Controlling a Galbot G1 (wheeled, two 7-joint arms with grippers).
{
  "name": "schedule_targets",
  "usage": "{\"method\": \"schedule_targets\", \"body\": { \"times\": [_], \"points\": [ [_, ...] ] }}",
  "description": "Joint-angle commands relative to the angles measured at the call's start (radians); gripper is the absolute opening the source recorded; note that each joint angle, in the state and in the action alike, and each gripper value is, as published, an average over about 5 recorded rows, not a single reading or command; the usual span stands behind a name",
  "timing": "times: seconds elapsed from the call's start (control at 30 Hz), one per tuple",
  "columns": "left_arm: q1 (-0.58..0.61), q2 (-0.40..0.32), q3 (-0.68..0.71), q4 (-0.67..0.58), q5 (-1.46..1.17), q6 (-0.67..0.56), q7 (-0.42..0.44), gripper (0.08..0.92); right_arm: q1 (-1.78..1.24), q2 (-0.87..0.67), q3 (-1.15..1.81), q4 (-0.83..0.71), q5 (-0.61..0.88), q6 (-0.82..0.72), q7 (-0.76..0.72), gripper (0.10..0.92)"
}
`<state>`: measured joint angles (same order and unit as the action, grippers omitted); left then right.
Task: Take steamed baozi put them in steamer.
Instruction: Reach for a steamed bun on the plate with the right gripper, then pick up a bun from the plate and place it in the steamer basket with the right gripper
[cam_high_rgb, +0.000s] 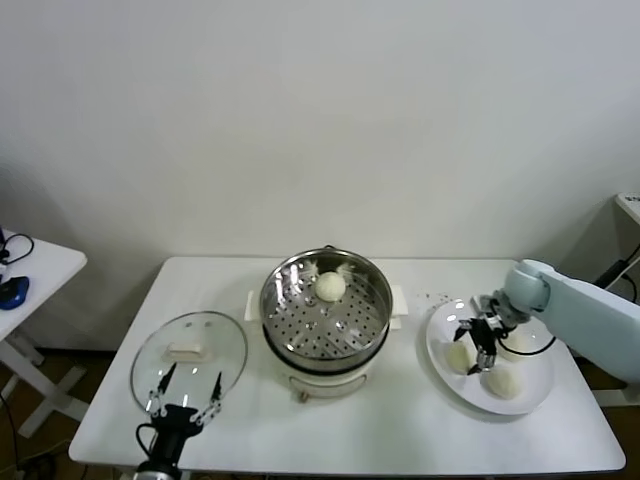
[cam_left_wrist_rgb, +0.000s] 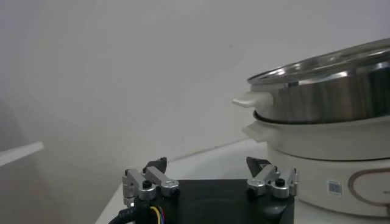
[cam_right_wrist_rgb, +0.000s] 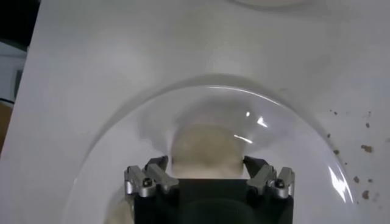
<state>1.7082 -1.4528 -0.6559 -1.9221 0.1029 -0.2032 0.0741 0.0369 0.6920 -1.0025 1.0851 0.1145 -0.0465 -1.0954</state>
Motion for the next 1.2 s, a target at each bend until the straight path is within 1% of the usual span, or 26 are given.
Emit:
{"method": "schedule_targets", "body": {
  "times": [0.03, 0.23, 0.4, 0.5, 0.6, 0.73, 0.87, 0.97, 1.07, 1.2],
  "points": [
    [0.000, -0.002, 0.002, 0.000, -0.001, 0.000, 0.000, 0.823, -0.007, 0.009, 0.006, -0.014, 0.001, 0.005, -0.004, 0.785],
    [0.005, -0.007, 0.007, -0.005, -0.003, -0.003, -0.004, 0.823, 0.000, 0.006, -0.001, -0.004, 0.014, 0.003, -0.007, 0.727],
    [0.006, -0.012, 0.007, -0.016, -0.008, -0.001, -0.004, 0.823, 0.023, 0.001, -0.011, 0.003, 0.034, 0.002, -0.003, 0.713],
    [0.006, -0.012, 0.005, -0.016, -0.010, -0.001, -0.004, 0.823, 0.060, -0.010, -0.032, 0.020, 0.078, -0.007, 0.005, 0.713],
    [0.009, -0.012, 0.004, -0.016, -0.013, -0.004, -0.005, 0.823, 0.145, -0.032, -0.088, 0.042, 0.160, -0.022, 0.011, 0.712],
    [0.012, -0.010, 0.004, -0.016, -0.015, -0.006, -0.006, 0.823, 0.328, -0.057, -0.221, 0.055, 0.299, -0.039, 0.011, 0.712],
    [0.008, -0.006, 0.005, -0.018, -0.017, -0.005, -0.004, 0.823, 0.557, -0.053, -0.399, 0.063, 0.469, -0.046, 0.012, 0.712],
    [0.000, -0.006, 0.012, -0.019, -0.015, 0.000, -0.002, 0.823, 0.726, -0.021, -0.530, 0.074, 0.601, -0.050, 0.013, 0.714],
    [-0.008, -0.009, 0.020, -0.025, -0.009, 0.007, 0.000, 0.823, 0.824, 0.026, -0.616, 0.091, 0.711, -0.055, 0.017, 0.714],
    [-0.013, -0.008, 0.029, -0.035, 0.004, 0.016, 0.000, 0.823, 0.873, 0.096, -0.652, 0.137, 0.786, -0.081, 0.034, 0.713]
  ]
}}
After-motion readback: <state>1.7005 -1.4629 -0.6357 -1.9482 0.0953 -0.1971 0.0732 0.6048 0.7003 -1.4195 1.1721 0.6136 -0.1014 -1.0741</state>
